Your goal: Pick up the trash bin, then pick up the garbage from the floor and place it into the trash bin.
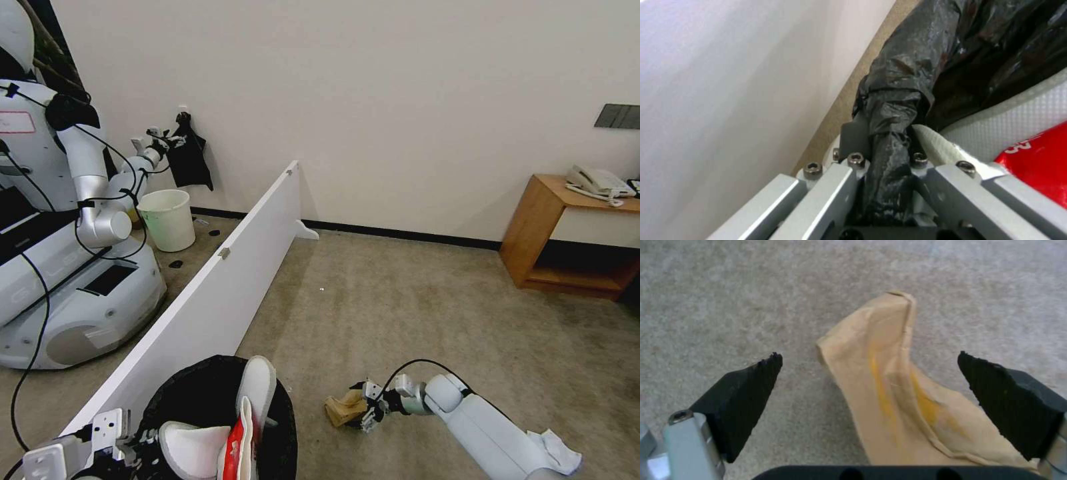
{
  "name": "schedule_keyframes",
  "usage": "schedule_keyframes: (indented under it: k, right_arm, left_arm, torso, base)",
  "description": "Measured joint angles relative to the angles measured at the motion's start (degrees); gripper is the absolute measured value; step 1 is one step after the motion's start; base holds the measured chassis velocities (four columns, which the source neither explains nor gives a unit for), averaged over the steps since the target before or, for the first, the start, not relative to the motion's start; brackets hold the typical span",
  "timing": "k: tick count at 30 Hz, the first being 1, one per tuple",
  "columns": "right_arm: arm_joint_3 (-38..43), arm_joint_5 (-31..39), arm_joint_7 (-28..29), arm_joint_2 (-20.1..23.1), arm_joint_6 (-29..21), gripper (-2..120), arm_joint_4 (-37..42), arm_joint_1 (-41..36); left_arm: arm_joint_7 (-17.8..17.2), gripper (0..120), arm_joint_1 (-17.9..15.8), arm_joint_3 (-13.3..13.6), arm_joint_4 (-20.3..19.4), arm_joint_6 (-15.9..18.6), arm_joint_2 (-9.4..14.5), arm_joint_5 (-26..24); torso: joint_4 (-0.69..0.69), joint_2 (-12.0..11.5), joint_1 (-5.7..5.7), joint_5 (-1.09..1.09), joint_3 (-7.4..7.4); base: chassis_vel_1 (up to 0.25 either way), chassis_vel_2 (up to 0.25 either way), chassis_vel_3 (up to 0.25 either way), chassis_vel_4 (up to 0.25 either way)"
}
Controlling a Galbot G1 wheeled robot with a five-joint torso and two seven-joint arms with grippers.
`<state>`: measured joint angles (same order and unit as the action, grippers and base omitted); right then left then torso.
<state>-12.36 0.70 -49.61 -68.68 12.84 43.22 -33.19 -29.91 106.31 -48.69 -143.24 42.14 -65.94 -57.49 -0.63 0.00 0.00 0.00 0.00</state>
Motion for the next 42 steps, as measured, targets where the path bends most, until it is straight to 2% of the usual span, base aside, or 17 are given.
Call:
schedule_keyframes:
  k: [12,16,18,19,21,25,26,27,30,32,33,35,36,38,42]
  right_arm:
    - [-0.47,-1.16,0.08,-1.7,0.12,100,-2.21,0.51]
    - [-0.55,-1.66,-0.05,-1.81,0.13,95,-3.14,0.68]
    - [-0.3,-2.25,-0.39,-1.84,0.3,86,-3.89,0.73]
    - [-0.3,-2.25,-0.39,-1.84,0.3,86,-3.89,0.73]
    - [-0.16,-2.31,-0.75,-1.4,0.43,74,-3.94,0.67]
    - [-0.01,-2.33,-0.86,-0.69,0.47,67,-3.81,0.48]
    - [0.1,-2.31,-0.9,-0.44,0.48,57,-3.68,0.46]
    - [0.16,-2.28,-1.02,-0.33,0.49,52,-3.62,0.45]
    - [0.2,-2.25,-1.25,-0.3,0.49,46,-3.61,0.45]
    - [0.32,-2.21,-1.51,-0.22,0.49,34,-3.61,0.44]
    - [0.32,-2.21,-1.51,-0.22,0.49,34,-3.61,0.44]
    - [0.4,-2.21,-1.65,-0.11,0.49,23,-3.61,0.44]
    - [0.4,-2.21,-1.65,-0.11,0.49,23,-3.61,0.44]
    - [0.44,-2.22,-1.71,-0.01,0.49,11,-3.61,0.46]
    - [0.48,-2.22,-1.73,0.14,0.49,2,-3.6,0.52]
  left_arm:
    - [-0.01,1,-0.01,-0.07,0.0,0.0,0.03,-0.09]
    - [-0.01,1,-0.04,-0.11,0.0,0.0,0.11,-0.21]
    - [-0.01,1,-0.05,-0.12,0.0,0.0,0.14,-0.24]
    - [-0.01,1,-0.05,-0.12,0.0,0.0,0.14,-0.24]
    - [-0.01,1,-0.01,-0.13,0.0,0.0,0.14,-0.25]
    - [-0.01,1,0.08,-0.16,0.0,0.0,0.14,-0.26]
    - [-0.01,1,0.14,-0.17,0.0,0.0,0.13,-0.26]
    - [-0.03,1,0.19,-0.18,0.0,0.0,0.1,-0.26]
    - [-0.03,1,0.25,-0.18,0.0,0.0,0.05,-0.26]
    - [-0.05,1,0.32,-0.17,0.0,0.0,0.03,-0.26]
    - [-0.05,1,0.32,-0.17,0.0,0.0,0.03,-0.26]
    - [-0.05,1,0.37,-0.17,0.0,0.0,0.03,-0.25]
    - [-0.05,1,0.37,-0.17,0.0,0.0,0.03,-0.25]
    - [-0.05,1,0.32,-0.16,0.0,0.0,0.03,-0.24]
    - [-0.05,1,0.24,-0.12,0.0,0.0,0.05,-0.24]
  torso:
    - [-0.01,0.0,0.0,0.0,0.0]
    - [-0.02,0.0,0.0,0.0,0.0]
    - [-0.02,0.0,0.0,0.0,0.0]
    - [-0.02,0.0,0.0,0.0,0.0]
    - [-0.02,0.0,0.0,0.0,0.0]
    - [-0.02,0.0,0.0,0.0,0.0]
    - [-0.02,0.0,0.0,0.0,0.0]
    - [-0.02,0.0,0.0,0.0,0.0]
    - [-0.02,0.0,0.0,0.0,0.0]
    - [-0.02,0.0,0.0,0.0,0.0]
    - [-0.02,0.0,0.0,0.0,0.0]
    - [-0.02,0.0,0.0,0.0,0.0]
    - [-0.02,0.0,0.0,0.0,0.0]
    - [-0.02,0.0,0.0,0.0,0.0]
    - [-0.02,0.0,0.0,0.0,0.0]
  base:
    - [0.0,0.0,0.0,0.0]
    - [0.0,0.0,0.0,0.0]
    - [0.0,0.0,0.0,0.0]
    - [0.0,0.0,0.0,0.0]
    - [0.0,0.0,0.0,0.0]
    - [0.0,0.0,0.0,0.0]
    - [0.0,0.0,0.0,0.0]
    - [0.0,0.0,0.0,0.0]
    - [0.0,0.0,0.0,0.0]
    - [0.0,0.0,0.0,0.0]
    - [0.0,0.0,0.0,0.0]
    - [0.0,0.0,0.0,0.0]
    - [0.0,0.0,0.0,0.0]
    - [0.0,0.0,0.0,0.0]
    - [0.0,0.0,0.0,0.0]
